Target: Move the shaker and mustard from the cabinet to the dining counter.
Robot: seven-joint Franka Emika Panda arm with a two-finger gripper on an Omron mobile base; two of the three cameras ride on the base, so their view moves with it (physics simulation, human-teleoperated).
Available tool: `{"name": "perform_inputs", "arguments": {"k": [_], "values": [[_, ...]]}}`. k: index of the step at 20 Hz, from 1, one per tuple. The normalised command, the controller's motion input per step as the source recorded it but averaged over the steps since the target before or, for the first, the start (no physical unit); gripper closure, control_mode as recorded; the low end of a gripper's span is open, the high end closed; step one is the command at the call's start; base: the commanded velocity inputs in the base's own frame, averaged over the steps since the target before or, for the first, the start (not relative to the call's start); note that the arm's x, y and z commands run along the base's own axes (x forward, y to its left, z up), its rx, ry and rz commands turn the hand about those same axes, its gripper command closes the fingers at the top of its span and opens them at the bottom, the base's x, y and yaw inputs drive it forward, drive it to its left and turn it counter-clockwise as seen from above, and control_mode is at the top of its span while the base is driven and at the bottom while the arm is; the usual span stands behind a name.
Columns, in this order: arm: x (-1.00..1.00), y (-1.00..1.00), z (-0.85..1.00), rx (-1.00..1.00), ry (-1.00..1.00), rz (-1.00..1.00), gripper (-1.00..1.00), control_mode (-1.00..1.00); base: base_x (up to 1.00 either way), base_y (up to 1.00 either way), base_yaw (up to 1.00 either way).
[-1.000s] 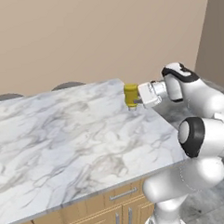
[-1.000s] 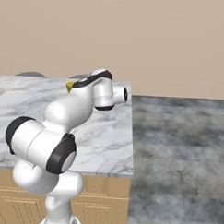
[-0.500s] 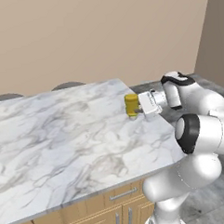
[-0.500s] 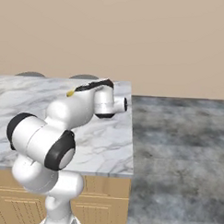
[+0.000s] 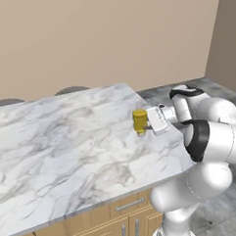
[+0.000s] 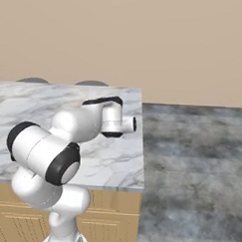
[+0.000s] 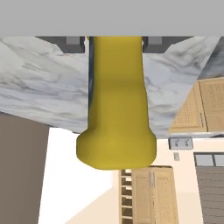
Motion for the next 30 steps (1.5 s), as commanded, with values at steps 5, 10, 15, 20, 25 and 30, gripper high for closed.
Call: {"name": "perform_inputs", "arguments": {"k": [5,10,15,20,25,30], "values": [[-0.14,0.00,-0.34,0.00,0.00,0.01,1.00,-1.00,0.00,0.00,0.00],[-0.05,0.00,-0.29,0.00,0.00,0.01,1.00,-1.00,0.00,0.00,0.00],[0.00,0.00,-0.28,0.00,0.00,0.00,1.00,-1.00,0.00,0.00,0.00],[0.00,0.00,-0.29,0.00,0.00,0.00,1.00,-1.00,0.00,0.00,0.00],[0.00,0.00,-0.31,0.00,0.00,0.00,1.00,-1.00,0.00,0.00,0.00],[0.00,0.00,-0.26,0.00,0.00,0.00,1.00,-1.00,0.00,0.00,0.00]]}}
